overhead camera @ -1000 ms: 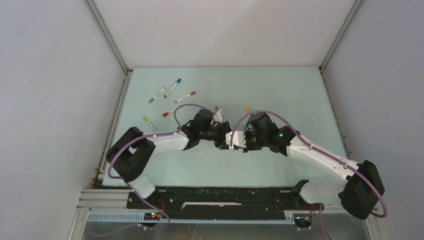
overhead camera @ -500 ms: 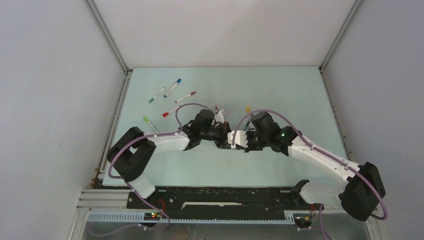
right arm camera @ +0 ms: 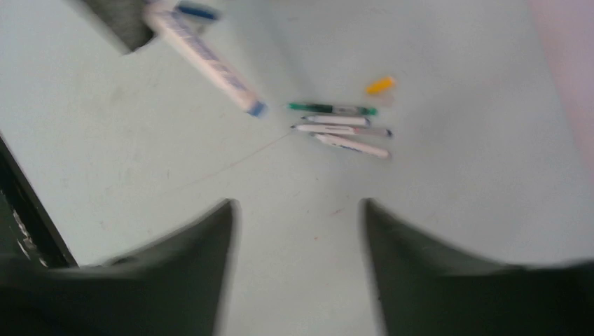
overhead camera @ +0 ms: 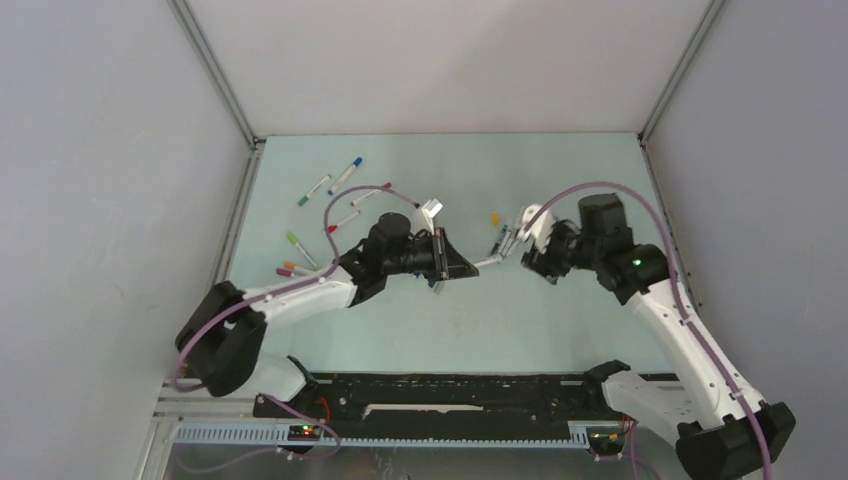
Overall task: Open the pen caps
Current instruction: Pick up the pen from the center of the board, then open the pen cap from the pen.
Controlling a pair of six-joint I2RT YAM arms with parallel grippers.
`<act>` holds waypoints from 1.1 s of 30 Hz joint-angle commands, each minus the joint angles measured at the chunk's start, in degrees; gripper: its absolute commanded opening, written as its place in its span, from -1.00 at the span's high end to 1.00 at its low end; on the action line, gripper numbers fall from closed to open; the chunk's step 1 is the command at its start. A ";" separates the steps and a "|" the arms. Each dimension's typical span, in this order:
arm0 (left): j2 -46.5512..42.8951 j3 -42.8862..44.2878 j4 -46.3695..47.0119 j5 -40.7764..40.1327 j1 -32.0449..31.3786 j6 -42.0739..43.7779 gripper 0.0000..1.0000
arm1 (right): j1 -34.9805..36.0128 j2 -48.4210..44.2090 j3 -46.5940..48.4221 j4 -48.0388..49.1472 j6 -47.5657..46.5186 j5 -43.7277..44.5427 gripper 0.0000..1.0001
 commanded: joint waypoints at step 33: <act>-9.77 3.51 12.93 -48.21 -19.39 28.18 1.00 | -14.66 7.37 -13.82 61.64 113.40 -35.64 -0.51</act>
